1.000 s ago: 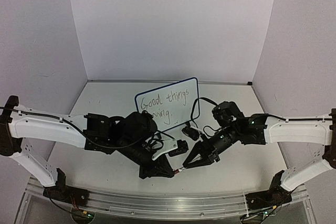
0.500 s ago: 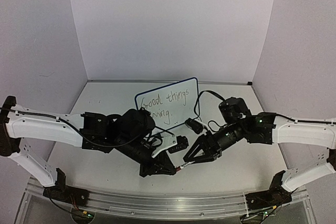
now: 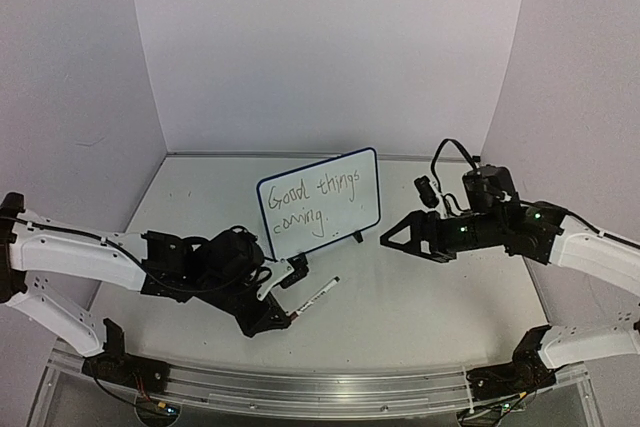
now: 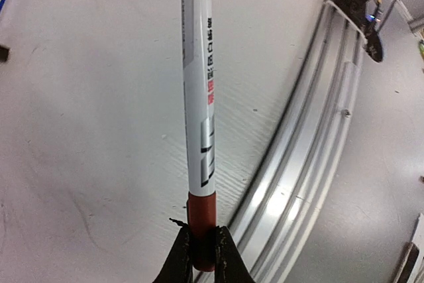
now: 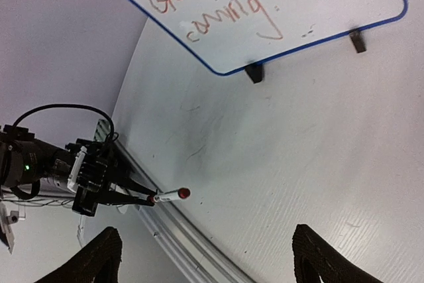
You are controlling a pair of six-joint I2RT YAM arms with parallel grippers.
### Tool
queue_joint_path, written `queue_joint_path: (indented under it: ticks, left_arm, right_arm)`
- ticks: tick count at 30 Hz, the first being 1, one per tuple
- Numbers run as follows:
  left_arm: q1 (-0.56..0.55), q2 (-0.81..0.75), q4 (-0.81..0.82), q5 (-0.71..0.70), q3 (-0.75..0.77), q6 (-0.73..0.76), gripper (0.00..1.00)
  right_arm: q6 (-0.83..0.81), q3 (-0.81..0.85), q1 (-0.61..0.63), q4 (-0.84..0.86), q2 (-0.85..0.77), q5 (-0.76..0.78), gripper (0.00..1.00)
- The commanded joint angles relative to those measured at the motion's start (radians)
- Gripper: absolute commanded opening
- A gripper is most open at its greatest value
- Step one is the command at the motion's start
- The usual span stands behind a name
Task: Write a sentence on the whiteboard
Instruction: Put down the whiteboard marker at the center of the board.
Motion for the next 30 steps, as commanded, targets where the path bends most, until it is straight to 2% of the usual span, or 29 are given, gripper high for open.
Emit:
queue_joint_path:
  ticks: [1, 6, 13, 25, 28, 30]
  left_arm:
    - [0.125, -0.054, -0.022, -0.097, -0.065, -0.183, 0.00]
    - [0.249, -0.083, -0.094, -0.149, -0.105, -0.261, 0.00]
    - [0.441, -0.080, -0.117, -0.124, -0.146, -0.281, 0.00]
    - [0.577, 0.000, -0.064, -0.099, -0.144, -0.287, 0.00]
    - [0.606, 0.020, -0.038, -0.119, -0.140, -0.287, 0.06]
    - [0.630, 0.033, -0.016, -0.119, -0.134, -0.285, 0.21]
  right_arm:
    - [-0.032, 0.016, -0.028, -0.059, -0.029, 0.281, 0.87]
    - [-0.058, 0.019, -0.065, -0.123, -0.009, 0.428, 0.91]
    - [-0.113, 0.021, -0.129, -0.138, -0.019, 0.545, 0.97]
    - [-0.163, 0.006, -0.201, -0.140, -0.012, 0.611, 0.98]
    - [-0.187, -0.001, -0.210, -0.140, -0.011, 0.641, 0.98]
    - [-0.200, -0.004, -0.218, -0.139, -0.009, 0.654, 0.98]
